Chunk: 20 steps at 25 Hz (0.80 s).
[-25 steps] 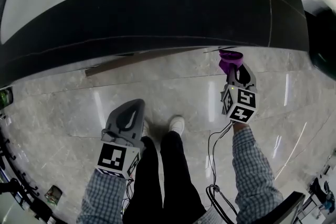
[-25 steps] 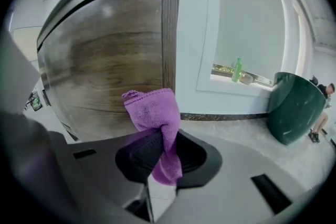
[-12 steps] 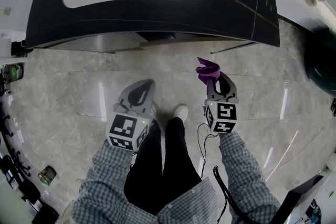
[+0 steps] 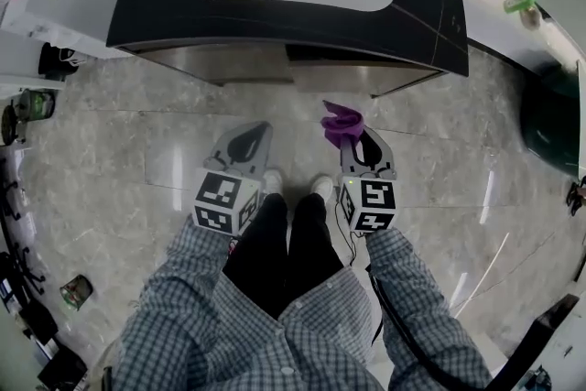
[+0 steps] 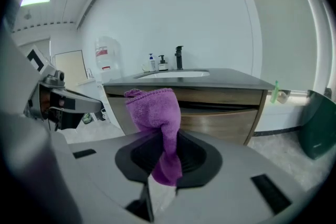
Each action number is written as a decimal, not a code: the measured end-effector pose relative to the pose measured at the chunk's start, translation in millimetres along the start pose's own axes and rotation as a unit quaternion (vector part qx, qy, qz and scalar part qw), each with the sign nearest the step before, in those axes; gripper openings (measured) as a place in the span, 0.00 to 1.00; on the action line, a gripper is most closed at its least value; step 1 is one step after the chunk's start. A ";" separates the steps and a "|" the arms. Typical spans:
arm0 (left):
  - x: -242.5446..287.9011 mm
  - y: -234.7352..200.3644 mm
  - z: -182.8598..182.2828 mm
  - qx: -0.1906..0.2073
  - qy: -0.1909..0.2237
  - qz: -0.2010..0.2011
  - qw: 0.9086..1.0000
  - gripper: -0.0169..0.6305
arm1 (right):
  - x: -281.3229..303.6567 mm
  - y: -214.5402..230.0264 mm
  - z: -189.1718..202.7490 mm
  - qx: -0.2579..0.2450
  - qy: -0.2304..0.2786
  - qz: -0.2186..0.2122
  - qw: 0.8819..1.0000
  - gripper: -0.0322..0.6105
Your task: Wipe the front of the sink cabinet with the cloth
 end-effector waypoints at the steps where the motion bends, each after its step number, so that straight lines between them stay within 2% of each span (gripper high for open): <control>1: -7.2 -1.2 -0.2 -0.002 0.001 0.001 1.000 0.04 | -6.4 -5.0 -3.7 0.005 0.003 0.005 1.000 0.17; 6: -37.4 1.1 12.1 -0.016 -0.003 0.017 1.000 0.04 | -39.3 -28.2 -6.7 0.014 0.007 0.030 0.999 0.16; 11: -59.8 12.9 15.3 -0.005 0.001 0.028 1.000 0.04 | -73.7 -52.1 -11.9 -0.017 0.016 0.011 1.000 0.16; 16: -85.0 30.3 12.5 -0.008 0.033 0.011 0.999 0.04 | -111.0 -68.6 -18.1 -0.020 0.044 -0.011 0.999 0.17; 20: -111.6 56.6 13.0 -0.017 0.079 -0.002 0.997 0.04 | -145.3 -73.3 -24.7 -0.029 0.069 -0.018 0.997 0.17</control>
Point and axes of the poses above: the fingertips, and each gripper's own axes: x forward along the fingers, y to its right, z out of its underside, the point moved 8 cm from there along -x, backward along the fingers, and after that the axes turned 12 degrees about -x, right-handed, at the moved point
